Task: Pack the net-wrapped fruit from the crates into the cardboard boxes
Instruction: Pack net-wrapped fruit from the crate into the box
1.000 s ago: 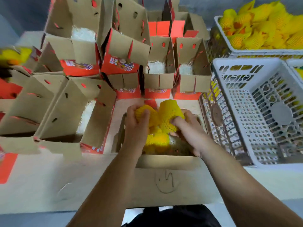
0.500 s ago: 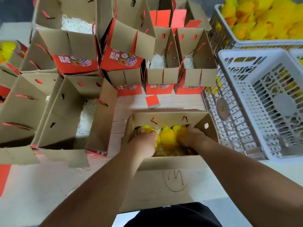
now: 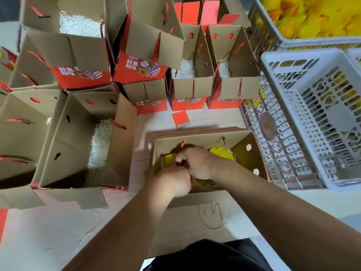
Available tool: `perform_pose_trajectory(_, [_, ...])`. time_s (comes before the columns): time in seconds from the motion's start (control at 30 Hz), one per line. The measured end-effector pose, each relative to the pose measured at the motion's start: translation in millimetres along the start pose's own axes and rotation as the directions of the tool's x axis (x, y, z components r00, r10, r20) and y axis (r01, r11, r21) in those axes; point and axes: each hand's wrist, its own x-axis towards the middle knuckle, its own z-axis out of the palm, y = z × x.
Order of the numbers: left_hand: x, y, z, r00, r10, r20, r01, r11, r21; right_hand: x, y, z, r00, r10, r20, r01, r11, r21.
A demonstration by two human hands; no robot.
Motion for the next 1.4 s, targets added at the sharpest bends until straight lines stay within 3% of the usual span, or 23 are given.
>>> perform_pose_trajectory(0.1, [-19, 6, 3, 1.000, 0.002, 0.020, -0.003, 0.998, 0.060, 21, 9, 15, 0.985, 0.023, 0.172, -0.011, 0.997, -0.073])
perform_pose_trajectory(0.2, [-31, 12, 2, 0.999, 0.014, 0.037, -0.017, 0.996, 0.086, 29, 20, 31, 0.994, -0.017, 0.106, 0.039, 0.978, -0.206])
perform_pose_trajectory(0.27, [-30, 14, 0, 0.997, 0.002, 0.082, -0.005, 0.999, 0.043, 41, 26, 40, 0.996, -0.059, 0.064, 0.071, 0.978, -0.199])
perform_pose_trajectory(0.4, [-22, 8, 2, 0.991, 0.009, 0.136, 0.001, 0.997, -0.079, 41, 22, 42, 0.995, 0.064, 0.082, -0.057, 0.994, -0.089])
perform_pose_trajectory(0.53, [-13, 8, -3, 0.975, 0.026, 0.221, -0.028, 1.000, 0.004, 25, 19, 28, 0.991, 0.047, 0.123, -0.050, 0.998, 0.022])
perform_pose_trajectory(0.67, [-9, 10, 0, 0.999, 0.050, -0.021, -0.048, 0.997, 0.059, 1, 19, 8, 1.000, -0.016, -0.003, 0.016, 0.998, 0.061])
perform_pose_trajectory(0.77, [-6, 9, 7, 0.991, 0.052, 0.126, -0.053, 0.999, 0.006, -11, 7, 15, 0.972, 0.033, 0.231, -0.041, 0.999, 0.027])
perform_pose_trajectory(0.83, [-6, 7, 8, 0.988, 0.036, 0.150, -0.036, 0.999, -0.003, -15, 3, 24, 0.957, 0.076, 0.278, -0.088, 0.996, 0.029])
perform_pose_trajectory(0.93, [-9, 8, 3, 0.997, 0.054, 0.059, -0.055, 0.998, 0.016, -23, 10, 20, 0.988, 0.044, 0.147, -0.074, 0.976, 0.205])
perform_pose_trajectory(1.0, [-14, 16, -8, 0.986, 0.074, -0.147, -0.065, 0.996, 0.067, -33, 22, 9, 0.999, 0.032, -0.032, -0.020, 0.950, 0.312])
perform_pose_trajectory(1.07, [-17, 34, -21, 0.924, 0.132, -0.360, -0.128, 0.991, 0.035, -48, 36, -7, 0.975, 0.040, -0.219, 0.054, 0.910, 0.411])
perform_pose_trajectory(1.13, [-15, 60, -32, 0.839, 0.201, -0.506, -0.271, 0.960, -0.066, -66, 52, -25, 0.900, 0.084, -0.427, 0.163, 0.845, 0.509])
perform_pose_trajectory(1.23, [-1, 111, -46, 0.704, 0.238, -0.670, -0.537, 0.796, -0.281, -94, 87, -49, 0.658, 0.209, -0.723, 0.318, 0.793, 0.519])
perform_pose_trajectory(1.33, [22, 179, -60, 0.579, 0.165, -0.798, -0.731, 0.538, -0.419, -114, 133, -73, 0.384, 0.316, -0.868, 0.386, 0.799, 0.461])
perform_pose_trajectory(1.4, [45, 226, -74, 0.562, 0.048, -0.825, -0.753, 0.442, -0.487, -116, 168, -91, 0.268, 0.384, -0.884, 0.383, 0.799, 0.463])
